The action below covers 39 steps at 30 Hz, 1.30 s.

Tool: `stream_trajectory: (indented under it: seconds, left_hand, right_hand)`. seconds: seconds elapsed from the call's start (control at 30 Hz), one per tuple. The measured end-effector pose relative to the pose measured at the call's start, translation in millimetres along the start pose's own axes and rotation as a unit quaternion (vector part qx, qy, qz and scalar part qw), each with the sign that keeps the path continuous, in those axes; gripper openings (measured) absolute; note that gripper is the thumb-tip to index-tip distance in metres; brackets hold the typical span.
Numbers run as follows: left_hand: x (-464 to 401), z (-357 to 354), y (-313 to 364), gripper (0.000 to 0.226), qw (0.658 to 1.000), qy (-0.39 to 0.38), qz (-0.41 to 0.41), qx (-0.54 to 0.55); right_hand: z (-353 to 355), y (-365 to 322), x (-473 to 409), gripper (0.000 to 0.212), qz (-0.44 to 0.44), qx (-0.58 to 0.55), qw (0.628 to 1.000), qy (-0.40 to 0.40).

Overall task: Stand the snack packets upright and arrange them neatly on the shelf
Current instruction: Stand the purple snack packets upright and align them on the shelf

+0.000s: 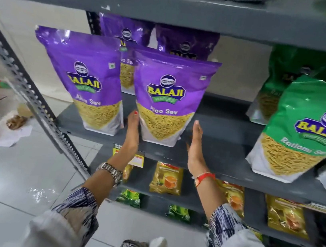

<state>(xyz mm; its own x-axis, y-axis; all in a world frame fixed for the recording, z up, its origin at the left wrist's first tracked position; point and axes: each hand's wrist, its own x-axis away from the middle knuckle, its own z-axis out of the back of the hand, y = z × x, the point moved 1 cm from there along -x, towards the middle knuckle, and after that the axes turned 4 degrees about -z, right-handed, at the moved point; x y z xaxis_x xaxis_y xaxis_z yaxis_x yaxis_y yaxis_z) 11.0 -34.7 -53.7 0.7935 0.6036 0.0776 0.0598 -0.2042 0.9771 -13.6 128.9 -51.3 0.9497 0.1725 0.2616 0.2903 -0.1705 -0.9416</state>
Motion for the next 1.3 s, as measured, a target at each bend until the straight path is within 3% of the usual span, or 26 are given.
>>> stream_trajectory:
  seconds: [0.1, 0.17, 0.37, 0.5, 0.67, 0.77, 0.83, 0.93, 1.1, 1.23, 1.3]
  left_hand:
    - [-5.5, -2.4, 5.6, 0.029, 0.998, -0.035, 0.036, 0.030]
    - [-8.9, 0.4, 2.2, 0.041, 0.998, -0.049, 0.044, 0.025]
    - [-9.9, 15.3, -2.9, 0.048, 0.996, -0.060, 0.059, 0.021]
    - [-5.8, 20.9, -3.2, 0.049, 0.996, -0.077, 0.051, 0.020]
    - [-2.9, 24.6, -1.9, 0.050, 0.994, -0.093, 0.049, 0.011]
    - [8.6, 35.1, 4.8, 0.040, 0.999, -0.051, -0.002, 0.000]
    - [18.4, 53.1, 14.3, 0.025, 0.993, 0.040, -0.112, -0.004]
    - [13.1, 84.6, 25.5, 0.017, 0.961, 0.168, -0.218, -0.006]
    - [-35.2, 131.4, 39.2, 0.012, 0.958, 0.230, -0.171, -0.007]
    - [-57.6, 147.6, 51.4, 0.027, 0.952, 0.259, -0.159, -0.035]
    - [-65.4, 147.7, 54.4, 0.039, 0.966, 0.223, -0.126, -0.034]
  right_hand:
    - [-11.9, 10.6, -4.3, 0.077, -0.001, -0.004, 1.000, -0.007]
    - [-20.0, 10.9, 0.0, 0.066, 0.002, -0.011, 1.000, -0.002]
    - [-27.2, 19.7, 2.1, 0.036, 0.031, -0.030, 0.999, 0.008]
    - [-31.1, 22.6, 2.7, 0.046, 0.040, -0.036, 0.999, 0.009]
    - [-33.3, 21.7, 6.1, 0.041, 0.050, -0.036, 0.997, 0.049]
    - [-38.2, 24.0, 19.6, 0.037, 0.089, -0.062, 0.982, 0.152]
    - [-48.8, 32.4, 33.0, 0.021, 0.136, -0.068, 0.971, 0.182]
    - [-77.6, 44.1, 50.8, 0.018, 0.194, -0.044, 0.973, 0.116]
    - [-145.6, 46.6, 46.5, 0.034, 0.144, 0.077, 0.984, -0.077]
    - [-182.7, 36.8, 32.6, 0.072, 0.075, 0.103, 0.986, -0.105]
    - [-190.2, 31.4, 25.6, 0.079, 0.047, 0.101, 0.990, -0.086]
